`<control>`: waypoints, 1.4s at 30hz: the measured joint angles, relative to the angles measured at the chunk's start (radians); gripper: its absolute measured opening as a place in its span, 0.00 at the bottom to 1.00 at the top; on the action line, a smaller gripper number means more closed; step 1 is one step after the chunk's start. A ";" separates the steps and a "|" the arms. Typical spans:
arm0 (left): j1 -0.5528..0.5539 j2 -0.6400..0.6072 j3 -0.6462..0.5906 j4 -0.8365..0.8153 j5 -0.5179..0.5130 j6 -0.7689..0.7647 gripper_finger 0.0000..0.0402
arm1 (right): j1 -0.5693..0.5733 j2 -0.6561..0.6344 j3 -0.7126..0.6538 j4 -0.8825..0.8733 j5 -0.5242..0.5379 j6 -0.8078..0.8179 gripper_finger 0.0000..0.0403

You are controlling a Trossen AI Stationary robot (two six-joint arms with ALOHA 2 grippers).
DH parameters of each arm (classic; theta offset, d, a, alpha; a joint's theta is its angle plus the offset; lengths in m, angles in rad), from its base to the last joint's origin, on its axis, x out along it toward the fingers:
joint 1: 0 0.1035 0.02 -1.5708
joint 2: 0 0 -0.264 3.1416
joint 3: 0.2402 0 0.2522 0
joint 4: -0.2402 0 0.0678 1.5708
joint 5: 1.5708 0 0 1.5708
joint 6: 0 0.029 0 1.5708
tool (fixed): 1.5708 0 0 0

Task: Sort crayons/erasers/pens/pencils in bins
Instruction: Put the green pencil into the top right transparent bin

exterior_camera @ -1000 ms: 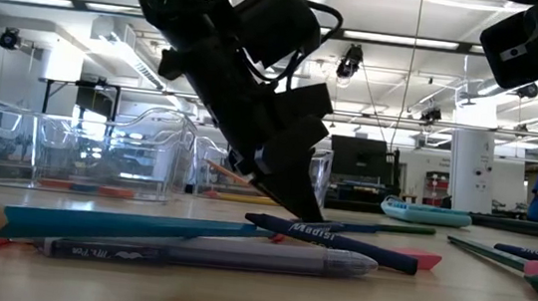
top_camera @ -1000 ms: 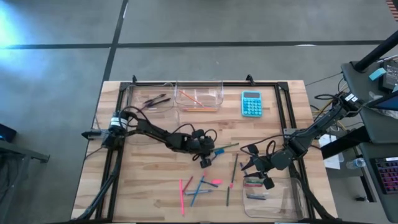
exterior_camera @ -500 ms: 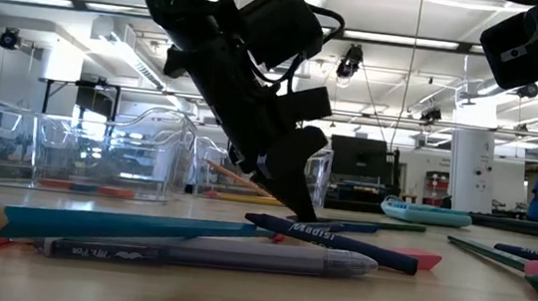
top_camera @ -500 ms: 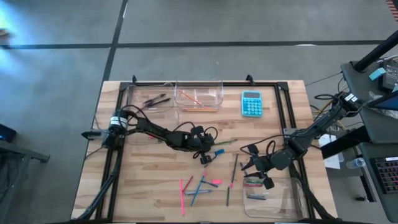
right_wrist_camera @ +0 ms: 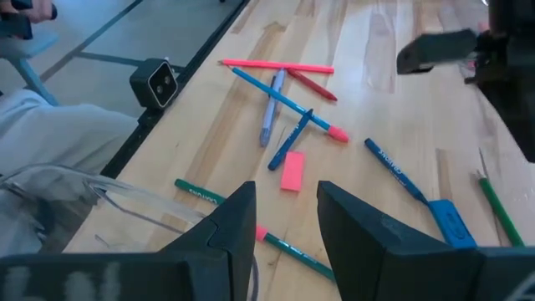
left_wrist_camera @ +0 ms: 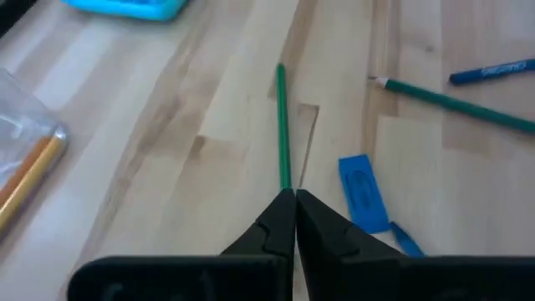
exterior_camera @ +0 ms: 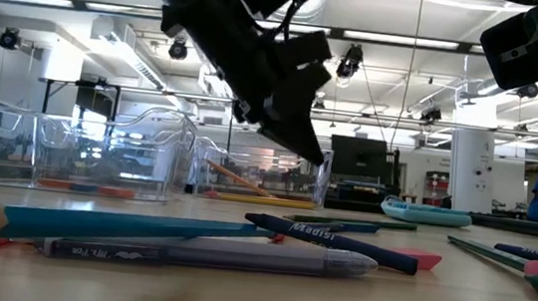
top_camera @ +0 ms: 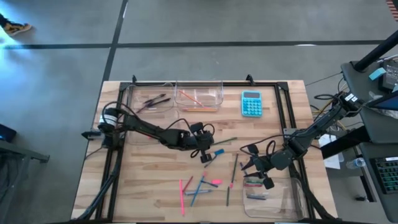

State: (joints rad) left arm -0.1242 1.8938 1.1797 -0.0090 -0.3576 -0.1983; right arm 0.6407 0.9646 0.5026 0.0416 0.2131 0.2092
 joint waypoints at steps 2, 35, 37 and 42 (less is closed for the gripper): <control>-0.001 -0.007 -0.004 -0.016 0.001 -0.001 0.00 | 0.000 0.000 0.000 0.000 0.013 0.001 0.29; 0.062 0.024 0.057 -0.186 0.171 -0.059 0.43 | -0.746 0.312 0.107 -0.325 -0.268 -0.257 0.42; 0.061 0.024 0.056 -0.184 0.171 -0.059 0.43 | -0.747 0.364 0.107 -0.303 -0.266 -0.271 0.45; 0.062 0.024 0.055 -0.184 0.174 -0.058 0.43 | -0.766 0.445 0.108 -0.282 -0.277 -0.275 0.48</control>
State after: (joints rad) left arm -0.0620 1.9179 1.2350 -0.1926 -0.1841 -0.2565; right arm -0.1249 1.4094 0.6106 -0.2405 -0.0635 -0.0659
